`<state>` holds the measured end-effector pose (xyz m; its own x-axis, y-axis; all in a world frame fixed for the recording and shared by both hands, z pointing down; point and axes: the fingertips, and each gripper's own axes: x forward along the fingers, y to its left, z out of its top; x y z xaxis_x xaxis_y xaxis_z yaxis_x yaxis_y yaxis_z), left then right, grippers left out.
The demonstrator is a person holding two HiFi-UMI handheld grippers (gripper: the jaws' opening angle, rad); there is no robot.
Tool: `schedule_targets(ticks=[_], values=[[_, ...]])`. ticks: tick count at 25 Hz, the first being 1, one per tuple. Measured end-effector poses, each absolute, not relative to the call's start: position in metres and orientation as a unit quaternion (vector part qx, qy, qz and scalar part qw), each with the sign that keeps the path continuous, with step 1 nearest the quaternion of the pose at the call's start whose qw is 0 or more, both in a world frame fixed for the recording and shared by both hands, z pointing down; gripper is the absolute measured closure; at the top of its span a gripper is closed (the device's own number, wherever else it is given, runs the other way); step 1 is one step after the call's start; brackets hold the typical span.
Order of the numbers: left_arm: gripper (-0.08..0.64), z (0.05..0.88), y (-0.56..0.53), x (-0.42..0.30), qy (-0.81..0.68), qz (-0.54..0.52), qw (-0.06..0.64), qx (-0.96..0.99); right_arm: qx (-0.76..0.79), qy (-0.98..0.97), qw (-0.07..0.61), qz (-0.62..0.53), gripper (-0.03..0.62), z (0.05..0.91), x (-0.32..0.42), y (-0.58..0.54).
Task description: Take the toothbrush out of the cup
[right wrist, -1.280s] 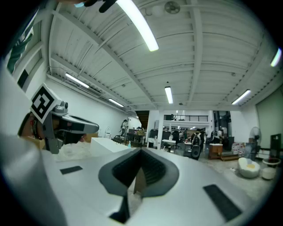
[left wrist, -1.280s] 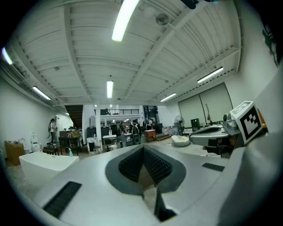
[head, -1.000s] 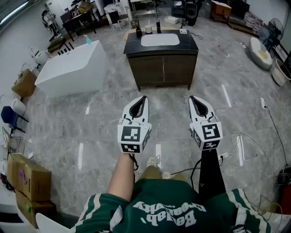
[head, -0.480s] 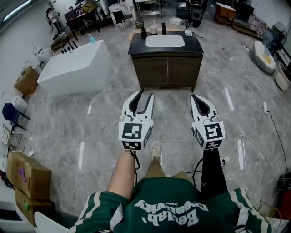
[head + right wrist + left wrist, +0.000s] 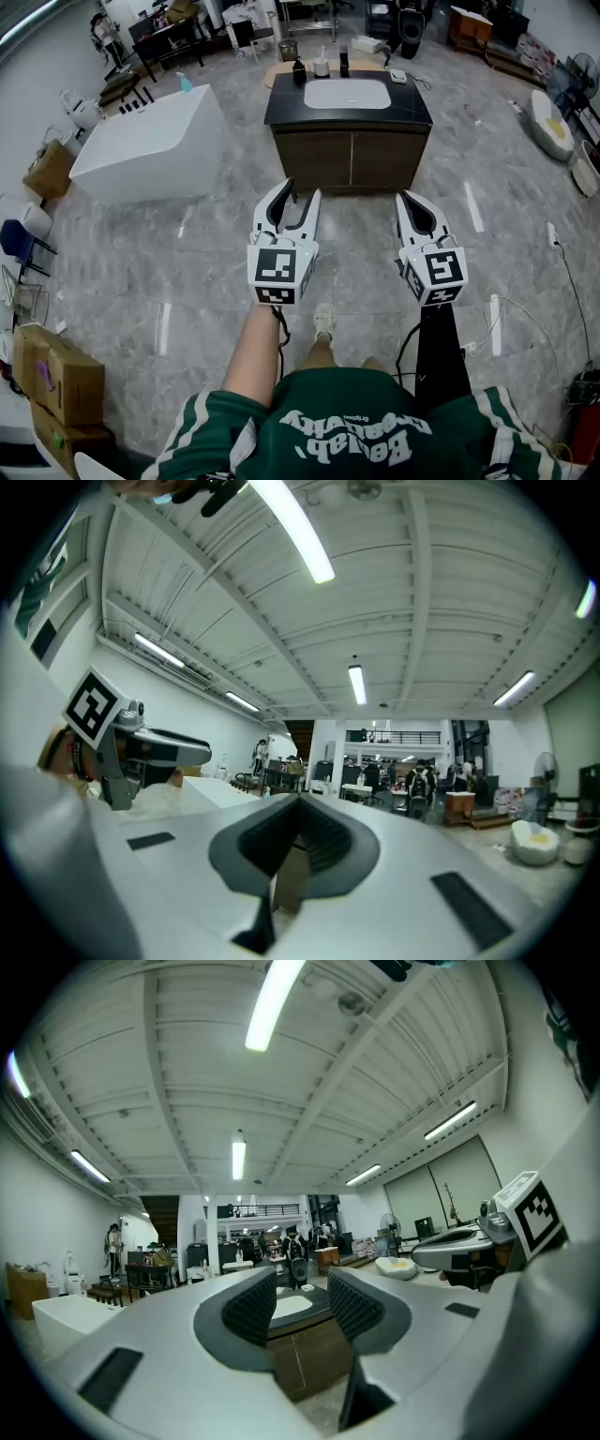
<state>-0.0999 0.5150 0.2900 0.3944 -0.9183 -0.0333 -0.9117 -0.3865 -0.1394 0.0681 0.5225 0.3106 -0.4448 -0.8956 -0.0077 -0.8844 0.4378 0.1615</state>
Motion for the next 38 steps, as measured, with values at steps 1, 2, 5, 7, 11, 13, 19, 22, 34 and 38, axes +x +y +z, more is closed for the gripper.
schedule_targets(ticks=[1, 2, 5, 7, 11, 13, 19, 22, 34, 38], values=[[0.402, 0.289, 0.499, -0.102, 0.549, -0.024, 0.068, -0.833, 0.526, -0.846, 0.040, -0.071, 0.589, 0.310, 0.065, 0.508], [0.402, 0.289, 0.483, -0.104, 0.547, -0.025, 0.069, -0.834, 0.527, -0.846, 0.041, -0.071, 0.589, 0.309, 0.061, 0.493], [0.402, 0.286, 0.437, -0.110, 0.541, -0.026, 0.069, -0.838, 0.530, -0.844, 0.043, -0.072, 0.589, 0.305, 0.052, 0.451], [0.402, 0.282, 0.406, -0.113, 0.535, -0.025, 0.067, -0.842, 0.535, -0.841, 0.045, -0.072, 0.589, 0.302, 0.047, 0.423], [0.402, 0.278, 0.349, -0.120, 0.523, -0.022, 0.064, -0.850, 0.546, -0.834, 0.048, -0.070, 0.589, 0.298, 0.039, 0.369], [0.402, 0.279, 0.324, -0.123, 0.518, -0.022, 0.063, -0.853, 0.552, -0.830, 0.046, -0.068, 0.589, 0.298, 0.035, 0.346], [0.402, 0.288, 0.265, -0.134, 0.502, -0.025, 0.055, -0.863, 0.562, -0.823, 0.052, -0.068, 0.589, 0.302, 0.021, 0.292], [0.402, 0.290, 0.251, -0.138, 0.500, -0.024, 0.051, -0.864, 0.565, -0.820, 0.059, -0.065, 0.589, 0.308, 0.017, 0.279], [0.396, 0.300, 0.196, -0.156, 0.499, -0.030, 0.038, -0.866, 0.566, -0.820, 0.052, -0.070, 0.589, 0.306, 0.005, 0.222], [0.394, 0.300, 0.178, -0.156, 0.500, -0.020, 0.048, -0.865, 0.564, -0.822, 0.033, -0.077, 0.589, 0.302, 0.006, 0.201]])
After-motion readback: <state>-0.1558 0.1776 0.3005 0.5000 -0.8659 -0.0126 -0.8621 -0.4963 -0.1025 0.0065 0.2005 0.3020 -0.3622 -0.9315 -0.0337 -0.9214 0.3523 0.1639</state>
